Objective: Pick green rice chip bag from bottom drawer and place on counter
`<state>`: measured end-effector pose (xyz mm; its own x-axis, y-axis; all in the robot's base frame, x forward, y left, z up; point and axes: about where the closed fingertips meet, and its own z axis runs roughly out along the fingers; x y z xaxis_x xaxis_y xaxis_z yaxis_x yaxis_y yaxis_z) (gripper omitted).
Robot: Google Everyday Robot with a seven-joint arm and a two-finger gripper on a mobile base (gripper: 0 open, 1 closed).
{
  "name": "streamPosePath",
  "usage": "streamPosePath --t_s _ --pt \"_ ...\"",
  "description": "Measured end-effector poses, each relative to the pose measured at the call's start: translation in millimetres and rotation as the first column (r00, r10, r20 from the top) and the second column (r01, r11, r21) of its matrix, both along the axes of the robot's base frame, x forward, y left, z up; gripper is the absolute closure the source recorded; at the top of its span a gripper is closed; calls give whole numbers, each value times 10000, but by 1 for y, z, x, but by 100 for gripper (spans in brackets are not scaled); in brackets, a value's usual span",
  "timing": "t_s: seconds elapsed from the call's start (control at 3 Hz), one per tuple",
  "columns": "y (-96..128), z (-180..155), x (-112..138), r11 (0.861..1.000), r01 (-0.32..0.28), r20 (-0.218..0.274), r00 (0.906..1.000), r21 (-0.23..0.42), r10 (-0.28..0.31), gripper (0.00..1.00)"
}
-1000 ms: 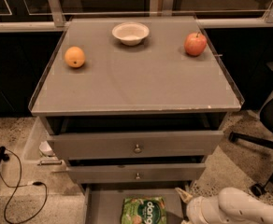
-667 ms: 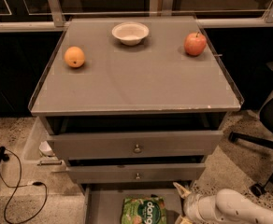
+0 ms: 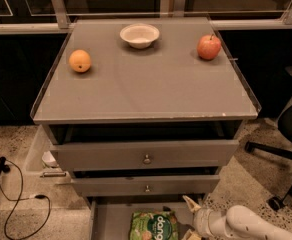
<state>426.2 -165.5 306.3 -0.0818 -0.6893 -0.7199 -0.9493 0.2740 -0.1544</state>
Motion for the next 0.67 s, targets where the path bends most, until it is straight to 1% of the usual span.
streamPosePath --t_s 0.33,0.67 --pt "14 -27 -5 9995 -306 -36 9995 -40 306 0" --pt "42 -77 -8 9938 -1110 -88 9938 70 1110 0"
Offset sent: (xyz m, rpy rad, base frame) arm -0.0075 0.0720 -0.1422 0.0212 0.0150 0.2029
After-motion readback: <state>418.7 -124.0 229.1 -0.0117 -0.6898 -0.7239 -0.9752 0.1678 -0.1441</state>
